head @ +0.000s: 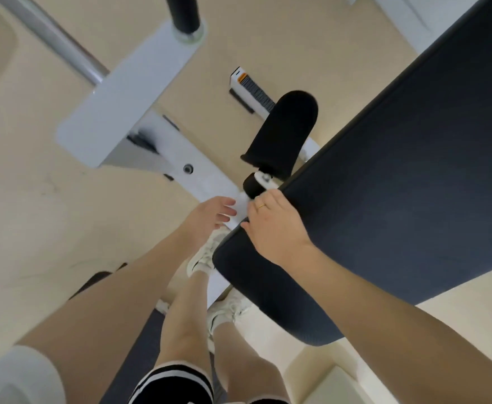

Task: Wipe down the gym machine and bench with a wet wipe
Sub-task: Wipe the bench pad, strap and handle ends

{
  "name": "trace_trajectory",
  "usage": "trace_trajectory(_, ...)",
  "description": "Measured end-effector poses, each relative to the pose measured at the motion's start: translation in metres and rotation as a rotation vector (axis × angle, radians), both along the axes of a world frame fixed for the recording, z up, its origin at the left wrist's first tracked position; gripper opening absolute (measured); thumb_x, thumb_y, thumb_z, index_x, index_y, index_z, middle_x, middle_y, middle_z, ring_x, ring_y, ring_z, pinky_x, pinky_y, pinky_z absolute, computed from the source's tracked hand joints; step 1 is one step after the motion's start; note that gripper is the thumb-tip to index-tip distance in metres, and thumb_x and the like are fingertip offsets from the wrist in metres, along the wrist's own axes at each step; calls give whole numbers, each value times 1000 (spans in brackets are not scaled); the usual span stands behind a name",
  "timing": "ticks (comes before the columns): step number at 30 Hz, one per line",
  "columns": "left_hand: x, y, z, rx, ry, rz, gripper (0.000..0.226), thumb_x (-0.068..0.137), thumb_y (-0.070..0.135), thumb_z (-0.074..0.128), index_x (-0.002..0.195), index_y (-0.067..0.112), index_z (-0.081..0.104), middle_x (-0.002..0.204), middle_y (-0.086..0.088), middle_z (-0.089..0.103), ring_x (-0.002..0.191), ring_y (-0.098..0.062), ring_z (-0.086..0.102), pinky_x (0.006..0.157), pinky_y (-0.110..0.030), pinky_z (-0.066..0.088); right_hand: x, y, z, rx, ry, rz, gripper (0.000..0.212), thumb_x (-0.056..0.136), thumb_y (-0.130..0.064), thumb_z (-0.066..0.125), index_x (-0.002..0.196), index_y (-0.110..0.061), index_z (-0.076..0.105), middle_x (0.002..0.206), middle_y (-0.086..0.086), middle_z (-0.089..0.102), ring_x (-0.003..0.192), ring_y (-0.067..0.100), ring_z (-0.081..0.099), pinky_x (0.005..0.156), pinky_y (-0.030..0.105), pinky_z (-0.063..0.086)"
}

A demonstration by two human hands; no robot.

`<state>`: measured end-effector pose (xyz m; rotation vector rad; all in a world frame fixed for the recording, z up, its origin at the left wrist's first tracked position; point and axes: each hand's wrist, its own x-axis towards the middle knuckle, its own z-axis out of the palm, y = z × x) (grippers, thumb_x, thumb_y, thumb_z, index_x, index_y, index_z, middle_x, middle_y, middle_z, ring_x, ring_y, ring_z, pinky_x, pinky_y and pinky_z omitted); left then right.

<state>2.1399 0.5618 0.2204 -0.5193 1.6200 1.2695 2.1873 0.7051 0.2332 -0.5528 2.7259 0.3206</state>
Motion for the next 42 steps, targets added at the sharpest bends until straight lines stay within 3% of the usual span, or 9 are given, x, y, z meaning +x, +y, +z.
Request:
trace_trajectory(7, 66, -35, -34, -30, 63, 21, 37, 100, 23, 26, 85, 25, 60, 90, 6, 63, 91, -17, 59, 89, -31, 43, 51, -60, -43, -12, -36, 103, 26, 79, -30, 54, 98, -19, 67, 87, -5, 66, 86, 15, 60, 98, 30, 41)
trace_trajectory(12, 92, -54, -40, -71, 61, 106, 33, 100, 34, 26, 90, 27, 57, 94, 5, 62, 90, -10, 59, 92, -31, 43, 57, -78, -44, 15, -188, 235, 28, 91, -12, 39, 117, -10, 51, 113, 3, 59, 110, 24, 51, 108, 36, 29)
trace_trajectory(15, 104, -68, -26, -134, 139, -1, 34, 99, 37, 27, 101, 26, 59, 101, 8, 61, 97, -7, 56, 94, -30, 40, 51, -87, -22, -169, -382, 281, 33, 89, 0, 41, 120, -10, 50, 112, 5, 60, 100, 24, 57, 82, 33, 43)
trace_trajectory(20, 95, -80, 39, -142, 204, -20, 33, 99, 42, 29, 93, 30, 59, 108, 1, 60, 103, -17, 54, 97, -35, 39, 55, -70, 51, -989, -357, -810, 31, 94, -6, 43, 122, -15, 55, 113, 5, 63, 101, 18, 59, 83, 26, 45)
trace_trajectory(24, 68, -80, 104, -148, 336, -147, 29, 98, 38, 33, 113, 26, 55, 114, 5, 58, 110, -17, 54, 98, -33, 40, 33, -39, 119, -1457, -341, -1479, 24, 93, -15, 52, 115, -12, 59, 108, 3, 61, 100, 18, 58, 82, 26, 47)
trace_trajectory(27, 35, -76, 147, -186, 499, -190, 30, 97, 29, 42, 123, 22, 54, 118, 5, 57, 108, -14, 53, 78, -19, 42, 11, -28, 155, -1493, -333, -1611, 32, 90, -25, 57, 120, -15, 59, 109, 6, 64, 99, 20, 60, 85, 31, 50)
trace_trajectory(30, -4, -71, 177, -210, 698, -108, 29, 96, 21, 45, 123, 17, 54, 119, 3, 57, 102, -11, 51, 83, -21, 38, -14, -28, 179, -1717, -397, -1687, 26, 92, -18, 56, 115, -7, 56, 101, 5, 62, 95, 18, 59, 96, 36, 48)
trace_trajectory(34, -72, -64, 195, -156, 770, 115, 37, 96, 20, 44, 133, 20, 44, 122, 6, 53, 102, -12, 51, 85, -21, 38, -66, -40, 191, -1885, -362, -1708, 22, 92, -2, 53, 112, -11, 54, 91, -1, 57, 81, 12, 56, 76, 28, 49)
trace_trajectory(42, -207, -42, 194, 48, 609, 2, 20, 97, 35, 41, 109, 33, 58, 111, 11, 60, 115, -16, 54, 107, -37, 39, -203, -60, 144, -1485, 81, -1919, 18, 88, -13, 59, 103, -7, 65, 91, 5, 62, 84, 20, 57, 78, 31, 48)
